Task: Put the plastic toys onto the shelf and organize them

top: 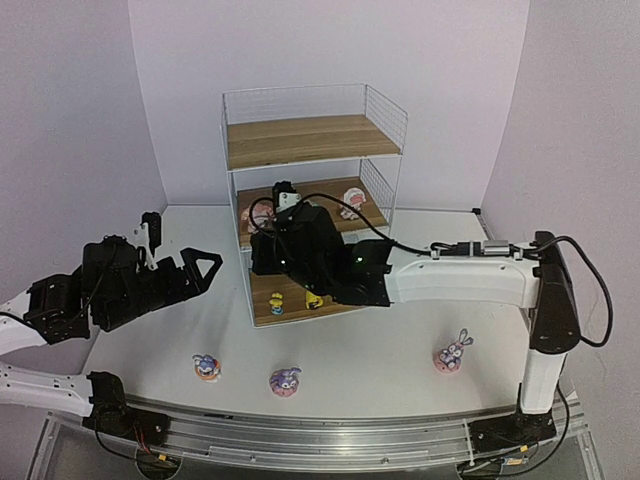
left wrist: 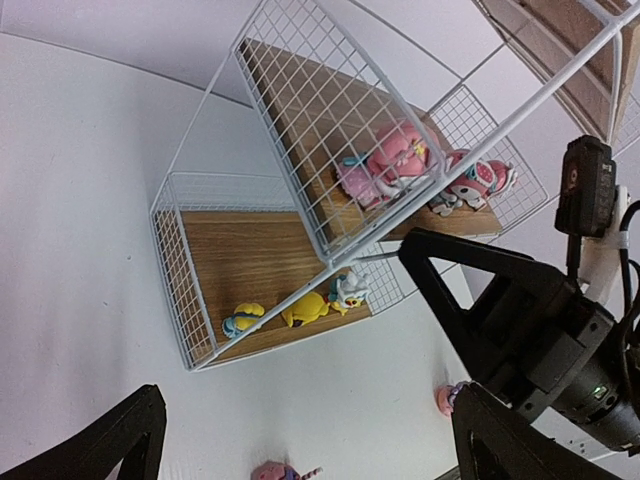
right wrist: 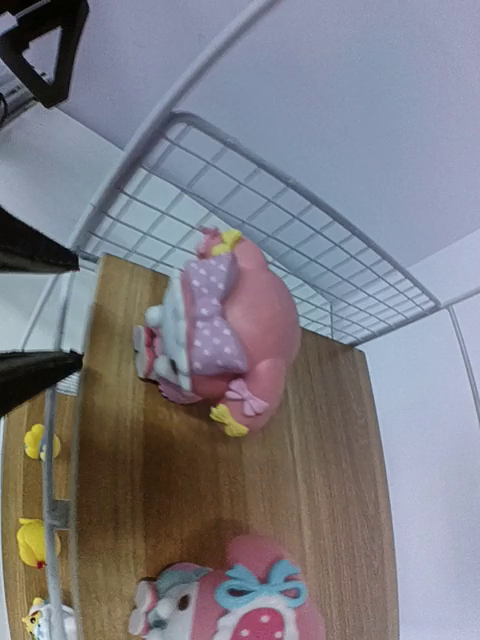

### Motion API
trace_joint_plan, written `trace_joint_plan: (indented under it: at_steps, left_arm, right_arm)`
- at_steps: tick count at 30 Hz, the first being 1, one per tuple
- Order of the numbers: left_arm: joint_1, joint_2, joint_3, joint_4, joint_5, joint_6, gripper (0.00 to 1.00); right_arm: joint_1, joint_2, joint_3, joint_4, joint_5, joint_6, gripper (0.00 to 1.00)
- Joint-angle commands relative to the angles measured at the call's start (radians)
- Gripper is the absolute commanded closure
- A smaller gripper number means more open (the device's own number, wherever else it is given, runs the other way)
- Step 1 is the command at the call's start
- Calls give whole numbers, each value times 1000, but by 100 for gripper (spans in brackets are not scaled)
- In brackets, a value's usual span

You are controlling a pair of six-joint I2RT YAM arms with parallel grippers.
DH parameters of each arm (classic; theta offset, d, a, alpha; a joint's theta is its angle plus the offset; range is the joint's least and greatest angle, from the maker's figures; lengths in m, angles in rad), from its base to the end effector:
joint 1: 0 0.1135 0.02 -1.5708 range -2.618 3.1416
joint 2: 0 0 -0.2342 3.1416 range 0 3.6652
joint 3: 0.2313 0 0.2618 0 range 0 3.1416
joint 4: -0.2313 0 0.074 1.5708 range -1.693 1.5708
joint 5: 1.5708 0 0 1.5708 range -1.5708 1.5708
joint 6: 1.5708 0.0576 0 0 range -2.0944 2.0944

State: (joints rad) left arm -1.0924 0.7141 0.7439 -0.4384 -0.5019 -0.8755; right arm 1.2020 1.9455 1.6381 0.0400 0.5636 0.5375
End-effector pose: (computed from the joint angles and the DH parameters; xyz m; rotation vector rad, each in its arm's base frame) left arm 0.1214 -0.1738 0.2850 -0.1175 2.0111 -0.8044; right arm 0.2036 0.4414 0.2791 -0.2127 1.8431 0.7179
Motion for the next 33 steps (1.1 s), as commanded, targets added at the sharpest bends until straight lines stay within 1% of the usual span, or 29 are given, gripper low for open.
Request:
trace_joint_plan:
  at_steps: [1,3,4,5,6,7,8,9,10,11,13,17,20,21,25,29,33]
  left_arm:
    - [-3,-44,-15,-72,35,-25,0]
    - [-3,-55,-18,-110,46,-44,0]
    - [-3,-59,-21,-125,54,-53,0]
    - [-3,-63,-26,-142,63,-59,0]
    - [-3,-67,-30,-152,72,-64,0]
    - [-3,-70,-36,-160,81,-71,0]
    - [-4,-72,-41,-167,86,-76,0]
    - [-3,-73,-49,-169,93,-82,0]
    - [-3,-74,-56,-165,97,-85,0]
    - [-3,-74,-63,-158,102,-86,0]
    - [-3,-70,-76,-144,111,-91,0]
    - [-4,-49,-86,-126,123,-97,0]
    - [-3,-28,-91,-115,126,-101,0]
    - [-3,-20,-92,-109,128,-98,0]
    - [-3,10,-88,-101,127,-99,0]
    - [-3,26,-93,-81,129,-93,0]
    - [-3,32,-102,-58,137,-93,0]
  right_arm:
    - [11,-222,-153,1,-267,-15,57]
    - [11,-294,-265,-5,-453,-27,34]
    - [11,-322,-313,-11,-516,-33,22]
    - [11,-348,-356,-23,-568,-36,13]
    - [10,-384,-407,-65,-587,-42,10]
    - [9,-418,-447,-121,-546,-36,9]
    - [9,-443,-470,-210,-474,5,8]
    - [3,-475,-499,-291,-377,50,7]
    - [-12,-498,-521,-408,-328,109,7]
    - [-31,-522,-546,-487,-294,171,7]
    - [-68,-584,-613,-595,-274,290,7]
    - [-87,-779,-782,-672,-257,497,7]
    - [-111,-890,-864,-810,-204,704,7]
    - [-126,-915,-887,-859,-181,744,7]
    - [-216,-933,-923,-949,-119,831,6]
    - [-319,-882,-919,-951,-90,823,6]
    - [-356,-804,-908,-950,-41,870,6]
